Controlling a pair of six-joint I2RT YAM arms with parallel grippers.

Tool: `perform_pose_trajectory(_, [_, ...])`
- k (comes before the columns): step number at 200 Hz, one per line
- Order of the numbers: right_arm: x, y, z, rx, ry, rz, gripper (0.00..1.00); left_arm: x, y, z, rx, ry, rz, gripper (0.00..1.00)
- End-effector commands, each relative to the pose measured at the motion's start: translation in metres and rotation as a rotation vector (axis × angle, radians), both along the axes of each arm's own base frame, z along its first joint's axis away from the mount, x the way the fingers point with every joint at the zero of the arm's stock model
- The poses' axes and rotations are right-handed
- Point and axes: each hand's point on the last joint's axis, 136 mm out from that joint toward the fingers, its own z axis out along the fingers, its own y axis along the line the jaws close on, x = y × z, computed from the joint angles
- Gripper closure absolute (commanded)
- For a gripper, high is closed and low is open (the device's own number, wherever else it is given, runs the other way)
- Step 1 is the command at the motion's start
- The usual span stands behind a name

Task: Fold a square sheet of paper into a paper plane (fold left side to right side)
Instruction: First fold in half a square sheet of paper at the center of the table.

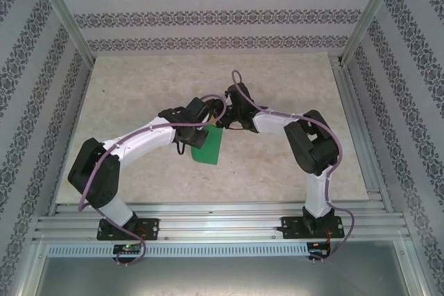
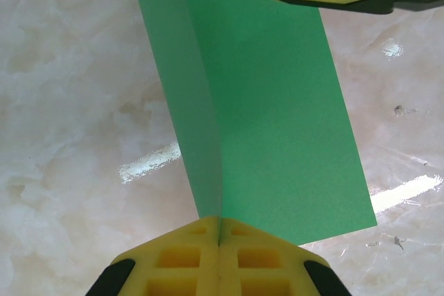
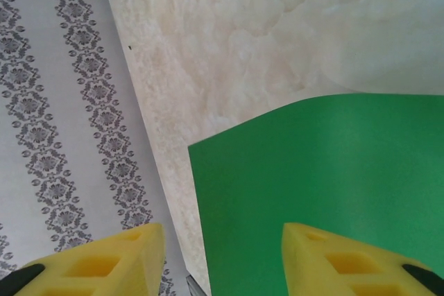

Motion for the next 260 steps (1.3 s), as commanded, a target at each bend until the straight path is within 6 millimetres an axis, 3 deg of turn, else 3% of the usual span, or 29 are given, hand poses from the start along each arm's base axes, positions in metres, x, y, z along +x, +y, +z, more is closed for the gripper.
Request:
perform_pose_trajectory(1, [-0.002, 0.009, 0.000, -0.027, -0.019, 0.054, 0.57, 0.001, -0.011, -0.001, -0.006, -0.012, -0.039, 1.00])
perform_pose_trajectory(53, [-0.003, 0.006, -0.003, -0.085, -0.038, 0.087, 0.76, 0.000, -0.014, -0.003, -0.007, -0.001, -0.047, 1.00])
perform_pose_trajectory(102, [-0.003, 0.009, -0.004, -0.094, -0.046, 0.111, 0.88, -0.001, -0.016, -0.005, -0.011, 0.003, -0.051, 1.00])
perform_pose_trajectory(180, [-0.003, 0.008, -0.013, -0.131, -0.042, 0.129, 0.89, 0.000, -0.017, -0.002, -0.015, -0.005, -0.052, 1.00])
perform_pose_trajectory(203, [-0.003, 0.007, -0.013, -0.136, -0.048, 0.136, 1.00, -0.001, -0.018, -0.003, -0.017, -0.004, -0.054, 0.99])
perform_pose_trajectory(215, [-0.003, 0.006, -0.013, -0.144, -0.058, 0.142, 1.00, -0.001, -0.020, -0.001, -0.031, -0.004, -0.057, 0.92])
perform_pose_trajectory(233, [-0.001, 0.003, -0.012, -0.149, -0.079, 0.154, 1.00, -0.004, -0.026, 0.007, -0.079, -0.006, -0.071, 0.72])
perform_pose_trajectory(243, [0.001, 0.002, -0.011, -0.153, -0.100, 0.170, 1.00, -0.007, -0.031, 0.016, -0.122, -0.013, -0.082, 0.54])
perform_pose_trajectory(260, [0.004, -0.003, -0.010, -0.165, -0.132, 0.199, 1.00, -0.009, -0.033, 0.038, -0.190, -0.046, -0.083, 0.40])
